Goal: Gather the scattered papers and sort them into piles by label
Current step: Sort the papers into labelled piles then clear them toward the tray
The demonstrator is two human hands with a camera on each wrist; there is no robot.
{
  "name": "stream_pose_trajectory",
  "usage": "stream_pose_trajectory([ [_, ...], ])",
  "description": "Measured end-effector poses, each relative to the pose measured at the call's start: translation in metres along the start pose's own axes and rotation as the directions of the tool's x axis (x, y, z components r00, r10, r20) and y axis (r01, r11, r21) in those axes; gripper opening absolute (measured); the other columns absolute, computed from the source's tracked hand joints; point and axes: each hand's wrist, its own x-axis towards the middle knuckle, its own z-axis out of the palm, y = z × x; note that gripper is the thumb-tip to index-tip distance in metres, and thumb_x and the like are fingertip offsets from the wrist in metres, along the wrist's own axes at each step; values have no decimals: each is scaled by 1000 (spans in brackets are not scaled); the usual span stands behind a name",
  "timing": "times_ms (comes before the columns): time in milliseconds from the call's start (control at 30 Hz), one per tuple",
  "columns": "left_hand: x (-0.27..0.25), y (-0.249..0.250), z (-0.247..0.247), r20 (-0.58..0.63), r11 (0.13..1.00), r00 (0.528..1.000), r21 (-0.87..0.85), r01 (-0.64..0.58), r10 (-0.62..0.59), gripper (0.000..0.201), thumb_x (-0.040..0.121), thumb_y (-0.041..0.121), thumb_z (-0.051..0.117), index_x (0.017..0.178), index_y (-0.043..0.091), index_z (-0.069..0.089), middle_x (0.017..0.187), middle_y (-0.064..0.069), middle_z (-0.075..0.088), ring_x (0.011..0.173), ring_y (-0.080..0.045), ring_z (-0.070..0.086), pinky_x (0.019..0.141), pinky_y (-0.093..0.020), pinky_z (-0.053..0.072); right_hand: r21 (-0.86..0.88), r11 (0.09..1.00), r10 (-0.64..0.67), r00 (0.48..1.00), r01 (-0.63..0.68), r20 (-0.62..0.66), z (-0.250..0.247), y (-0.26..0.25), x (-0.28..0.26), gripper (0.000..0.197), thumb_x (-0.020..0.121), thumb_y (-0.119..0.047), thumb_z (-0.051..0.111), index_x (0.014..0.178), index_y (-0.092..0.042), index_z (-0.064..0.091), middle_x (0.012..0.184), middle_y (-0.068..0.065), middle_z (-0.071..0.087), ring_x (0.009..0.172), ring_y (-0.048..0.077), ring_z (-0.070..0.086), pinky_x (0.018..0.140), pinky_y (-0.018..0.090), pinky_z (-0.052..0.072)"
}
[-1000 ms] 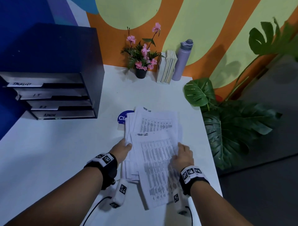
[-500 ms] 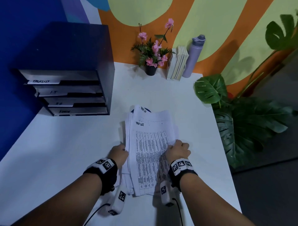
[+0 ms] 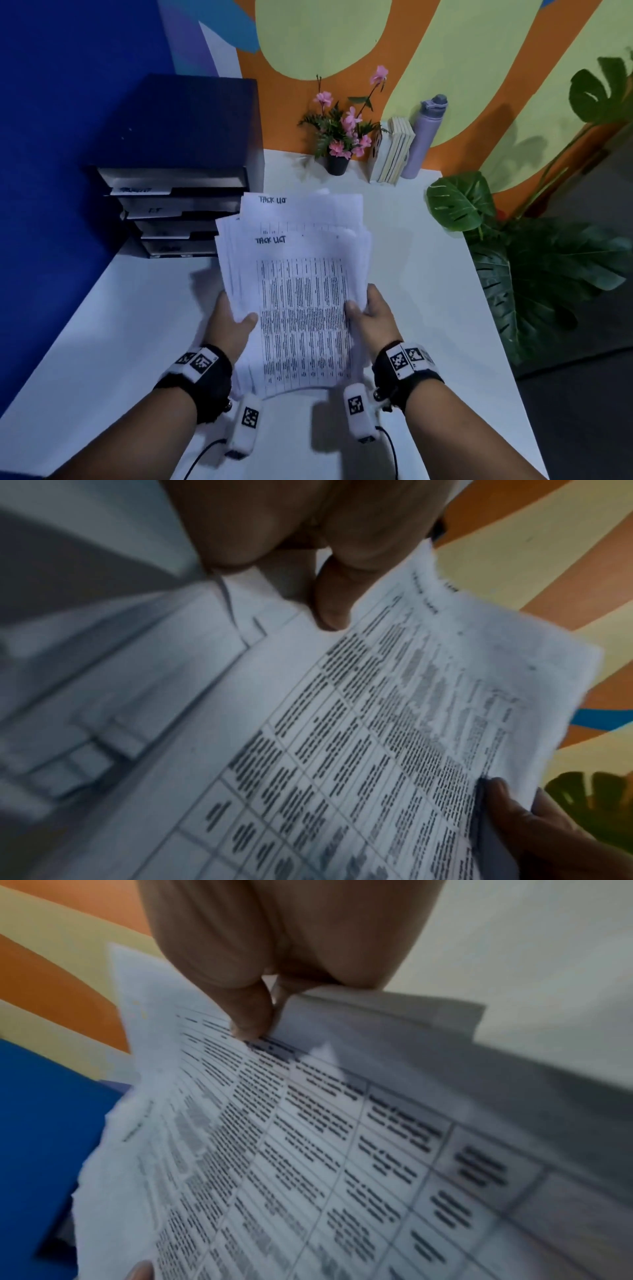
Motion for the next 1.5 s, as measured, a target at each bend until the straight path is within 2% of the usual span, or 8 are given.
stream_pose_trajectory([
  [333,-2,27,-83,-101,920,982,-345,-186,161,63,64,30,82,120,17,56,112,3,70,106,-14,65,94,-35,49,240,932,-294,954,270,67,46,-60,-21,62,80,-12,72,130,-36,43,125,-4,61,117,16,57,95,30,50],
  [567,8,17,-85,-104,911,989,-389,-135,103,61,71,-20,62,117,20,56,104,-5,71,102,-26,67,89,-47,54,296,873,-405,914,387,-2,61,-90,-24,73,60,1,60,114,-47,48,117,-3,51,94,9,57,82,28,49],
  [800,-1,37,-89,-156,815,966,-518,-260,208,62,64,8,79,118,17,50,113,-15,65,103,-31,66,90,-48,53,-328,489,-837,541,808,85,51,-109,-18,67,82,0,62,145,-15,42,142,8,41,129,9,44,98,15,41],
  [900,-5,49,-87,-218,797,943,-507,-328,250,52,69,21,80,110,29,50,110,-3,63,98,-18,64,90,-41,53,-454,395,-852,503,799,144,46,-113,-18,45,86,-11,54,131,-9,59,132,8,55,117,20,57,91,34,52],
  [1000,-1,47,-85,-224,804,950,-510,-306,219,59,67,27,83,115,29,48,111,0,63,100,-16,64,91,-39,52,-239,536,-815,570,809,100,44,-113,-19,58,72,-3,52,131,-7,55,129,0,54,116,15,56,97,30,48],
  [1167,5,38,-79,-171,835,981,-522,-173,96,56,60,1,58,104,36,52,102,-7,65,99,-30,64,93,-52,50,282,906,-332,943,316,7,59,-94,-21,78,55,-6,56,125,-39,45,126,2,52,100,14,55,76,27,50],
  [1367,5,50,-78,-274,788,950,-549,-280,146,34,83,21,60,111,37,50,108,2,63,102,-20,60,94,-44,48,278,935,-255,962,219,98,80,-92,-20,39,42,0,52,79,-9,60,68,-14,60,63,5,52,53,17,41],
  [1500,4,60,-78,-397,802,899,-467,-373,187,55,73,69,59,116,37,42,125,3,52,110,-14,52,96,-29,42,230,925,-346,921,303,179,75,-84,-23,33,45,2,56,75,-9,63,96,8,64,90,14,61,76,27,47],
])
